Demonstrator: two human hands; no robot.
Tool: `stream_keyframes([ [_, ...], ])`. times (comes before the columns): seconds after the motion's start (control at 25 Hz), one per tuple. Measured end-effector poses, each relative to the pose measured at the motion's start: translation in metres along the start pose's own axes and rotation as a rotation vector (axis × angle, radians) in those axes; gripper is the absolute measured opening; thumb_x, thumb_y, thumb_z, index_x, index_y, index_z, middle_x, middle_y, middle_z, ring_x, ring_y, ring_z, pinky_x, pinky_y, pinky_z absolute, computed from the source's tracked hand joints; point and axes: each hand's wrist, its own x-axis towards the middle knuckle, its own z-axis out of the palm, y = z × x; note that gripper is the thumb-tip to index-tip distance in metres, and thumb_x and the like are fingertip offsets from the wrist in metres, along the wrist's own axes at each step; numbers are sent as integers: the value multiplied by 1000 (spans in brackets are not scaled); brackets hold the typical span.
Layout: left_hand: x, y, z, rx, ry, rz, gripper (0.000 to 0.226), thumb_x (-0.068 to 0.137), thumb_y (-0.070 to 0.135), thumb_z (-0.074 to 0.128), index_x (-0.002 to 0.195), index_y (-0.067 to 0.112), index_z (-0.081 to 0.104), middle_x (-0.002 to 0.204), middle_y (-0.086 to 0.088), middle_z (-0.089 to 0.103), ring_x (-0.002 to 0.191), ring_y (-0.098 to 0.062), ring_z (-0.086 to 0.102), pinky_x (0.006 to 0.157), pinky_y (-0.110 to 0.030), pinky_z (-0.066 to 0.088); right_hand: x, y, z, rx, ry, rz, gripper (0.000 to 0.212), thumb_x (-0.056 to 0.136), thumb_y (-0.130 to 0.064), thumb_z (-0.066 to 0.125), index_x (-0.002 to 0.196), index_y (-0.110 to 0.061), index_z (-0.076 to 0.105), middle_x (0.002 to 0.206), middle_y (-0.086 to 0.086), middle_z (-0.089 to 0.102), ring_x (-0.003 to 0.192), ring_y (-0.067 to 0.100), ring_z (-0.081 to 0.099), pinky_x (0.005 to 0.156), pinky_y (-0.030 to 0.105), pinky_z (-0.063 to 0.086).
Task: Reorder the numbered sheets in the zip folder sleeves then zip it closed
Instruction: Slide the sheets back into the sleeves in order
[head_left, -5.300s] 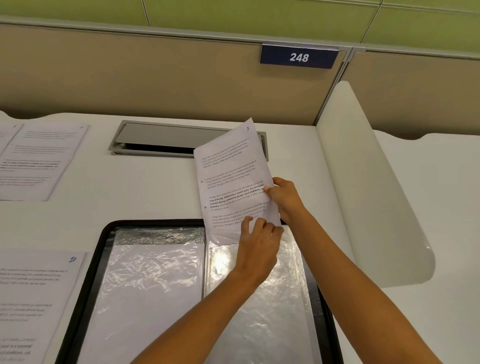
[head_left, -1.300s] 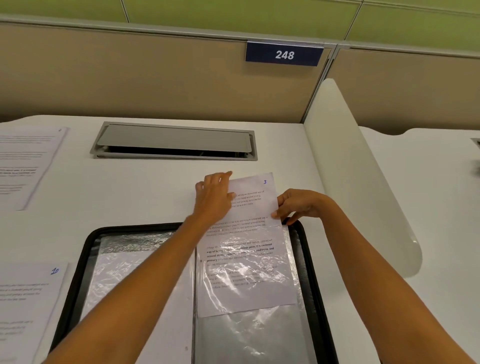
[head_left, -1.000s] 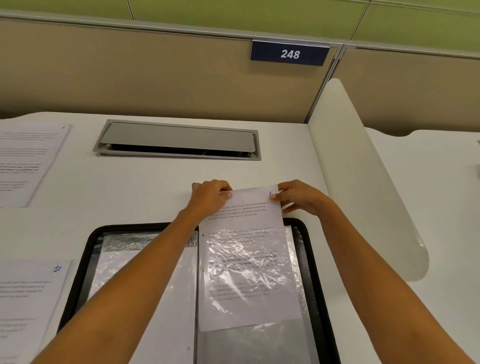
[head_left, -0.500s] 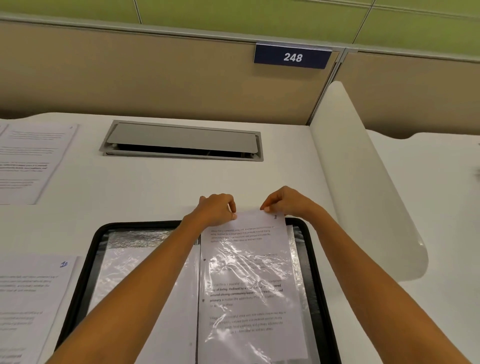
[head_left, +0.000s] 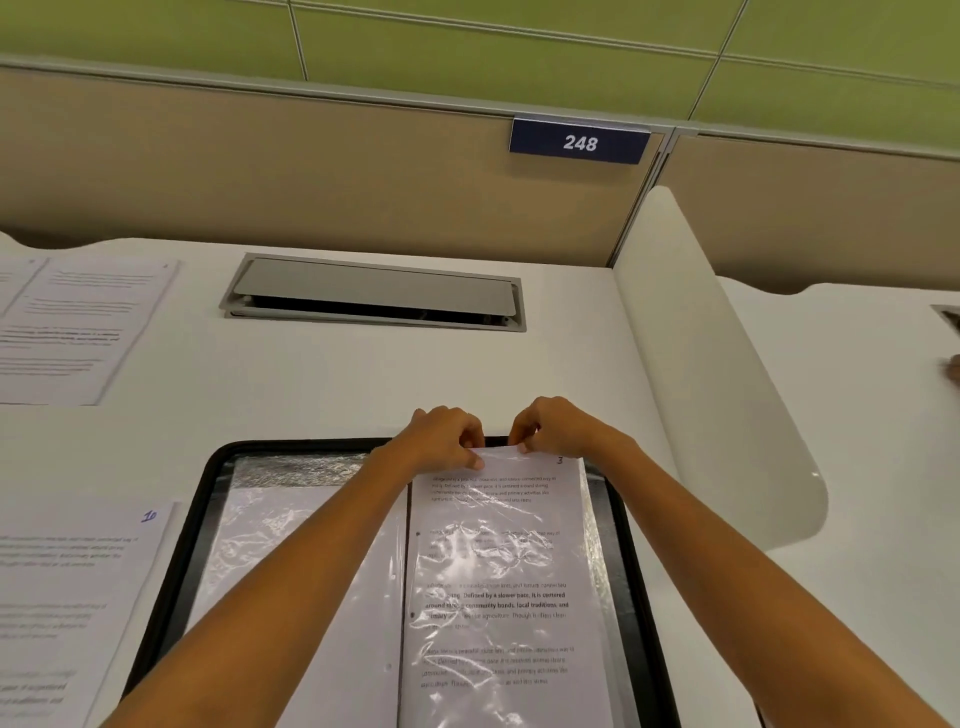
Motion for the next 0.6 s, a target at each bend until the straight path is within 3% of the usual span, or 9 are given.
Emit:
stream_keyframes([
  [0.2, -8, 0, 5, 1, 82, 51, 12, 86, 20, 69, 97, 20, 67, 92, 4, 66, 85, -14, 59, 81, -30, 48, -7, -10, 8, -41, 80, -46, 17, 86, -21, 69, 102, -16, 68, 92, -4, 61, 85, 13, 57, 69, 20, 43],
  [0.4, -13, 2, 7, 6, 72, 67, 10, 90, 12, 58, 97, 18, 61, 84, 7, 63, 80, -15, 58, 70, -28, 46, -14, -15, 18, -122, 76, -42, 17, 84, -15, 68, 101, -15, 68, 90, -5, 60, 85, 15, 57, 78, 30, 50],
  [0.6, -17, -1, 17, 20, 37, 81, 14, 98, 18, 43, 108, 14, 50, 90, -4, 62, 76, -21, 57, 67, -35, 47, -18, -17, 23, -164, 74, -41, 14, 88, -13, 61, 100, -14, 66, 85, -4, 56, 80, 15, 54, 72, 27, 45],
])
